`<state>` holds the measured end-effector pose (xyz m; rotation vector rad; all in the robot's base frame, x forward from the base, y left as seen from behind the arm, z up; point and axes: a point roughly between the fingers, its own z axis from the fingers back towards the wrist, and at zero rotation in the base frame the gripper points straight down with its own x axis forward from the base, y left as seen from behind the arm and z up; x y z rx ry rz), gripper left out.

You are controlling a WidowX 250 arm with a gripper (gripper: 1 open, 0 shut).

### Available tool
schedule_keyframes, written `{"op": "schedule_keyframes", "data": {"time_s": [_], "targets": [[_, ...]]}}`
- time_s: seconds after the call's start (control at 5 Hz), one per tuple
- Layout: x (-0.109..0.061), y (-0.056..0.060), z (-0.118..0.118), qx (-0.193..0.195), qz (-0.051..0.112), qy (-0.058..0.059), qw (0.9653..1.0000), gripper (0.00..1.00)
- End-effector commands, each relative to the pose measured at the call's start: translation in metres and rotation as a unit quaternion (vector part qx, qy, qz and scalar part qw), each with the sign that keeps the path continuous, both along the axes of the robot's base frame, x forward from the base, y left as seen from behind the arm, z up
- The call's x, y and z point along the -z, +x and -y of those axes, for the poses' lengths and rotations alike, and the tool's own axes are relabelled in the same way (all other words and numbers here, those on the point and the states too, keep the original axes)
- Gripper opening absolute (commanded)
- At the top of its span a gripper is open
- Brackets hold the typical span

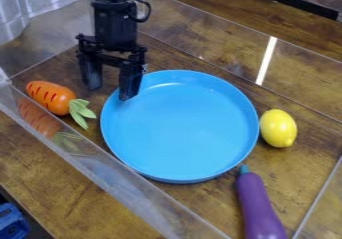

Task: Move the carrot to the left side

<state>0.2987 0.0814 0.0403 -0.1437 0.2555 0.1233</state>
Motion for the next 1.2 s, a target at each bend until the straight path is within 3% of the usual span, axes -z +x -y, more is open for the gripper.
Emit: {"op": "schedule_keyframes", "data": {"time_s": [0.0, 1.0], "targets": [[-0.0146, 0.0079, -0.0116, -0.012, 0.026, 0.008, 0.9995, 1.00], [-0.0126, 0.0100, -0.0134, -0.005, 0.021, -0.005, 0.9998, 1.00]]}}
